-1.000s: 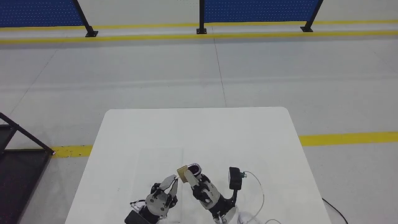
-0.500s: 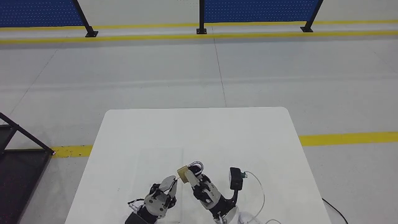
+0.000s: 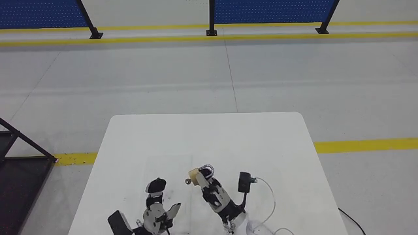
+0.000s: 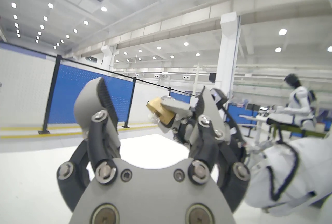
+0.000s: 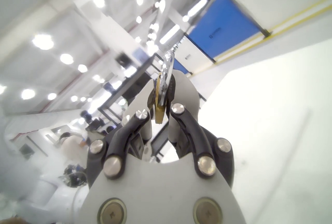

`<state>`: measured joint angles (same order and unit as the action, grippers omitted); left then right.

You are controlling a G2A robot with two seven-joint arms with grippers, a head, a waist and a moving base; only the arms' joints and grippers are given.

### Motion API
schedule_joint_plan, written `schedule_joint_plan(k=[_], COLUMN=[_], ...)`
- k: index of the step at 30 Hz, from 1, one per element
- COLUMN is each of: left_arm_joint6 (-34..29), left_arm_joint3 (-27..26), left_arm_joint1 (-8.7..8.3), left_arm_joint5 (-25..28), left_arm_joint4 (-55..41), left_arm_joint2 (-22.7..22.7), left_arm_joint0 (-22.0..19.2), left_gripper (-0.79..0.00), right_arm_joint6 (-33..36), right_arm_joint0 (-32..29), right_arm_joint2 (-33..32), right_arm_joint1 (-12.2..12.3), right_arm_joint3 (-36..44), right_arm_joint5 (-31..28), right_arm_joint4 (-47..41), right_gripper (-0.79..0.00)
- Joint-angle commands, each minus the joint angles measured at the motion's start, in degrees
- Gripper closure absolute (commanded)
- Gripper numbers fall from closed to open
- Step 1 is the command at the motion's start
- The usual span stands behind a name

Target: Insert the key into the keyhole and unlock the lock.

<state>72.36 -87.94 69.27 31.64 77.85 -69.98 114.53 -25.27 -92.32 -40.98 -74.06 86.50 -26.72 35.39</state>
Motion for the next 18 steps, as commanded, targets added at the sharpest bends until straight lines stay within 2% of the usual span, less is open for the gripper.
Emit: schedule_joint_plan(k=[1, 4, 7, 8, 13, 18], left_arm_joint6=[-5.56, -15.85, -24.79, -27.65, -38.18, -40.62], left_arm_joint3=[-1.43, -3.33, -4.04, -4.14, -6.39, -6.35], left_arm_joint1=[-0.84, -2.32, -3.72, -4.12, -5.74, -6.04], left_arm_joint5=[5.84, 16.14, 24.99, 26.36, 26.36, 26.36], left_arm_joint4=[-5.41, -16.07, -25.77, -28.58, -40.60, -43.89], left_arm_joint2=[-2.21, -6.18, -10.87, -11.86, -14.95, -15.81], left_arm_joint0=[2.84, 7.27, 10.09, 10.77, 12.33, 12.10], left_gripper=[-0.785, -0.785, -0.785, -0.785, -0.785, -0.785], right_arm_joint6=[5.17, 15.88, 21.20, 22.44, 25.81, 25.90], right_arm_joint0=[1.79, 4.93, 7.48, 8.38, 12.11, 14.62], right_arm_joint2=[1.31, 4.02, 6.21, 7.04, 10.73, 13.22], right_arm_joint1=[-0.66, -1.76, -2.95, -3.38, -5.23, -6.80], right_arm_joint3=[-1.47, -4.11, -5.96, -6.36, -9.97, -13.27], right_arm_joint5=[5.33, 12.09, 17.90, 19.01, 21.71, 24.35], right_arm_joint4=[-1.43, -3.47, -3.61, -3.44, -3.24, -3.81], right_gripper=[0.000, 0.000, 0.000, 0.000, 0.000, 0.000])
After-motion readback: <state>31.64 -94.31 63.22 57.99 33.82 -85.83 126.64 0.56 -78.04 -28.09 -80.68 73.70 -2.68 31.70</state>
